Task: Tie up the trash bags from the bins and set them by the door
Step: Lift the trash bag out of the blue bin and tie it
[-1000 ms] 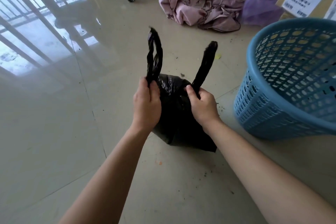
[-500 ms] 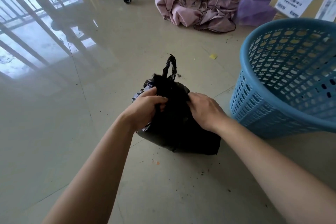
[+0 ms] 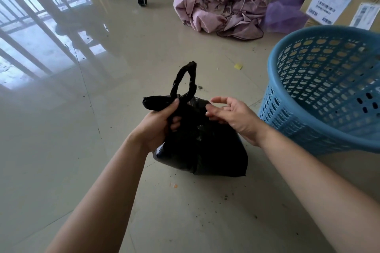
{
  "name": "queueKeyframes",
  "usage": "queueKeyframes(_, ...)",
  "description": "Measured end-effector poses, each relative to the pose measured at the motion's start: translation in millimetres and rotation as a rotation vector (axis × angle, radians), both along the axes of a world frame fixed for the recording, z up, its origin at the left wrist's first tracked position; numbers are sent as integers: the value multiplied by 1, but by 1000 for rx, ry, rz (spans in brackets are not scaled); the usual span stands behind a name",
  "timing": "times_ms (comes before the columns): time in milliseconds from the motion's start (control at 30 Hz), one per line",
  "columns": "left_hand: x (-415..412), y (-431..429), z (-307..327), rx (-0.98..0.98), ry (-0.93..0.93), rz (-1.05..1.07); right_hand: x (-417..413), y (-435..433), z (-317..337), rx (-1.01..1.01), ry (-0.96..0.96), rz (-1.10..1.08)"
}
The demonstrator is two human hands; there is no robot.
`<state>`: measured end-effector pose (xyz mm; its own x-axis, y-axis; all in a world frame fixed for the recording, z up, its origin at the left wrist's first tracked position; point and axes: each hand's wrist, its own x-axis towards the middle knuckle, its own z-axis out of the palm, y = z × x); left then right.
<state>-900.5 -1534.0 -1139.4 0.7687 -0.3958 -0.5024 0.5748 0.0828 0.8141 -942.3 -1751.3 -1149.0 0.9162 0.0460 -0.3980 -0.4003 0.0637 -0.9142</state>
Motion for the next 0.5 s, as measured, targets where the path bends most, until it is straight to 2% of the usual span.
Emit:
queueKeyframes(100, -2, -1, 0, -15, 77, -67, 5, 1, 12, -87, -42, -16)
queueKeyframes(200, -3, -5, 3, -15, 52, -109, 13, 5, 25, -104, -84, 19)
queueKeyframes(267, -5, -6, 5, -14, 3, -127, 19, 11, 35, -40, -124, 20)
queueKeyframes(400, -10, -8, 8, 18, -193, -166, 27, 23, 48, 109, -187, -116)
queueKeyframes(500, -10, -6, 8, 34, -193, -140, 26, 21, 41, 177, -158, -190)
